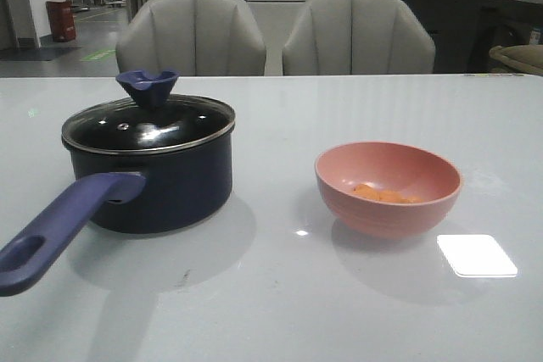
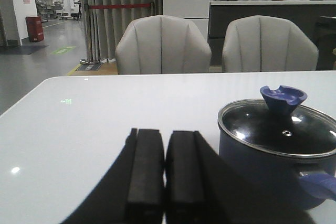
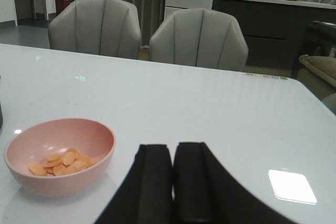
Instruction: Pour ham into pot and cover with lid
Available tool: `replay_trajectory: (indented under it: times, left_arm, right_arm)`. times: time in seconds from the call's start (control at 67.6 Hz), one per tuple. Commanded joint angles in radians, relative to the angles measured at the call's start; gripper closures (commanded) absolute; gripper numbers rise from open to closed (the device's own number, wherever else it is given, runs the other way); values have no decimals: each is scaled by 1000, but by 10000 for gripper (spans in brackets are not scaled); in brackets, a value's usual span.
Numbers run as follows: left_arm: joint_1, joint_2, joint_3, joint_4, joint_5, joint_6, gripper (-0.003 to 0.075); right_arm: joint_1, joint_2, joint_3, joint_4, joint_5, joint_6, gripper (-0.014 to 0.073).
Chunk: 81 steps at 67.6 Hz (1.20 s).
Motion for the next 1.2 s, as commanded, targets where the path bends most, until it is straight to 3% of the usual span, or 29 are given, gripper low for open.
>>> replay_trajectory:
  times: [0.0,0.148,0.222,0.296,0.606,0.976,1.079,1.183]
  left_arm:
    - [1,-18,21,-2,-126,-4,607]
    - [1,-18,15,-13,-342,-4,607]
    - [1,-17,-24,-13,-368,-4,607]
    - [1,-2,-90,-4,-301,-4,607]
    - [-1,266,-447,-31,234,-4,607]
    - [-1,428,-468,-41,257,-4,599]
    - [-1,464,-473,-41,262,-4,513]
    - [-7,499,-498,-41,289,-4,317]
  right_arm:
    - [-6,-20,-6,-14,-81,-1,432]
    - [-6,-20,-6,-14,-81,-1,432]
    - [-6,-20,-6,-14,-81,-1,432]
    - [-6,-20,-6,-14,-81,-1,432]
    - [-6,-20,-6,-14,-81,-1,432]
    - [-6,-20,-6,-14,-81,-1,432]
    - [-6,-20,-6,-14,-81,-1,432]
    - [-6,-20,-6,-14,-81,-1,432]
